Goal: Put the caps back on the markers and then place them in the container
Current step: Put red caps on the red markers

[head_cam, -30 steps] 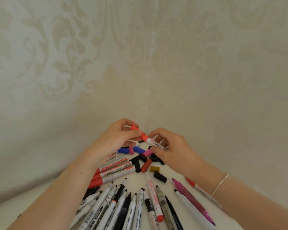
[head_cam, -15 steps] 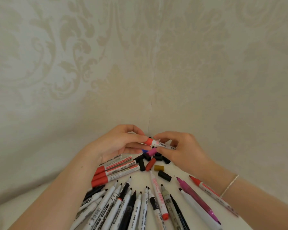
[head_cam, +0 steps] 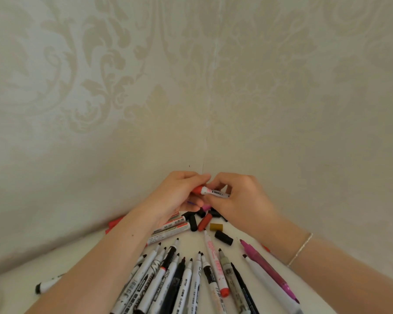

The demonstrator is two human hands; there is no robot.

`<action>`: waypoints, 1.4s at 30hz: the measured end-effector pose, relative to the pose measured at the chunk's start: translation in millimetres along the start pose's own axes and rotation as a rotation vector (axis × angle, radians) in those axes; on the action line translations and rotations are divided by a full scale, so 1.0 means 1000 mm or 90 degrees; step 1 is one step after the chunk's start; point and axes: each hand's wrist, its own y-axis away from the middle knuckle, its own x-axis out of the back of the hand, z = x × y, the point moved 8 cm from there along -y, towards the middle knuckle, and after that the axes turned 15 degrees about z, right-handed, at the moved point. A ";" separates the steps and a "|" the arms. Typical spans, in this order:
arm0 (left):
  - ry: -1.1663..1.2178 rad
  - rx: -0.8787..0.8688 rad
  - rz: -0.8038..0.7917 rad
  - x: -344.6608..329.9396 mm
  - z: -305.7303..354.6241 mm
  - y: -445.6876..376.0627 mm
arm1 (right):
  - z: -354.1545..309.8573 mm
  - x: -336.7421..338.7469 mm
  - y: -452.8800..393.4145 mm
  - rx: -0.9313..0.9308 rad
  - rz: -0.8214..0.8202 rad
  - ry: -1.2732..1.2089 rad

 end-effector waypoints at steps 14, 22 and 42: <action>0.007 -0.100 0.118 0.010 0.019 0.006 | -0.032 0.007 -0.001 0.114 0.060 0.080; -0.044 -0.020 0.048 0.005 -0.002 -0.004 | 0.004 -0.011 -0.016 -0.067 -0.053 -0.064; -0.856 -0.006 0.027 0.114 -0.029 -0.032 | 0.120 0.020 0.049 -0.193 -0.478 0.475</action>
